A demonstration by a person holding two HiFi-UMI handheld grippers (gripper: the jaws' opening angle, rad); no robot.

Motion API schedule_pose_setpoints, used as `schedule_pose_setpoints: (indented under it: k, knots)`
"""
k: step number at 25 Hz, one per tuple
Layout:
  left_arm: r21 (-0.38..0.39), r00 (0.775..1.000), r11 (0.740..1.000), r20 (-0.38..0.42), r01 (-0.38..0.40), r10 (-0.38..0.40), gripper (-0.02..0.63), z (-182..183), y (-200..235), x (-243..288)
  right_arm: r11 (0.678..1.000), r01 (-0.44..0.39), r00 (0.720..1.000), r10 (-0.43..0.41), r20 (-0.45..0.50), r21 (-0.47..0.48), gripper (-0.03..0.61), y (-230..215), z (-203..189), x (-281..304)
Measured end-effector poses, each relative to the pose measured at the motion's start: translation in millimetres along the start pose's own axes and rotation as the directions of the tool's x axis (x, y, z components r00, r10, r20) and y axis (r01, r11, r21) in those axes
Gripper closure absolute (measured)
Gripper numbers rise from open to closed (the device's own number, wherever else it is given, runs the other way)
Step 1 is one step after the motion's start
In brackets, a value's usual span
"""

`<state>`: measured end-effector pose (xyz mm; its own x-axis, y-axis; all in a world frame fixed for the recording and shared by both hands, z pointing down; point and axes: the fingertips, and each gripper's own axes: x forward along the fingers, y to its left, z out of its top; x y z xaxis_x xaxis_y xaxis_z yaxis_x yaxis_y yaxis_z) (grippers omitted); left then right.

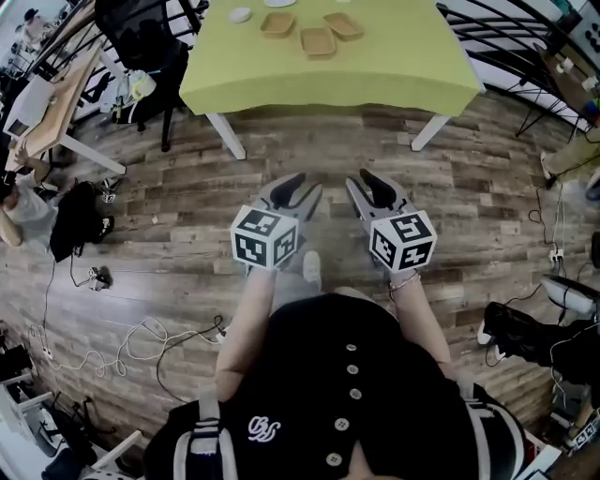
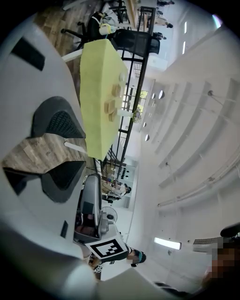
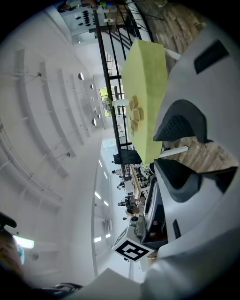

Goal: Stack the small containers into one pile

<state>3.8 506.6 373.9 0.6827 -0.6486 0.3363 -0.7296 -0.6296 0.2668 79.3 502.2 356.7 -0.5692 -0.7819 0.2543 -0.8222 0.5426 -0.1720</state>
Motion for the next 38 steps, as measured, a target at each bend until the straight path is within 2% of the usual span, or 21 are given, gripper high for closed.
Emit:
schedule_pose_setpoints:
  k: [7,14,21,26,33,38]
  knots:
    - [0.012,0.999,0.999,-0.014,0.031,-0.031,0.462,23,55,23,0.999,0.039,0.999,-0.039,0.008,0.014,0.463,-19,18,59]
    - [-0.015,0.998,0.999,-0.04,0.043,-0.043,0.463,19,72,38,0.999,0.049,0.999,-0.049,-0.014,0.015,0.463,-30,17,82]
    - [-0.05,0.999,0.998,-0.045,0.027,-0.029,0.465,25,107,66,0.997,0.07,0.997,-0.07,0.024,0.014,0.465,-59,30,115]
    - [-0.047,0.999,0.999,-0.035,0.012,-0.014,0.463,42,126,94,0.998,0.053,0.999,-0.054,0.01,0.022,0.465,-89,36,138]
    - [-0.038,0.999,0.999,-0.032,-0.002,0.0,0.463,78,175,152,0.999,0.035,0.999,-0.035,-0.012,0.017,0.465,-137,52,195]
    - [-0.045,0.999,0.999,-0.026,-0.026,0.025,0.453,107,196,200,1.0,0.017,1.0,-0.017,0.009,0.02,0.465,-186,80,232]
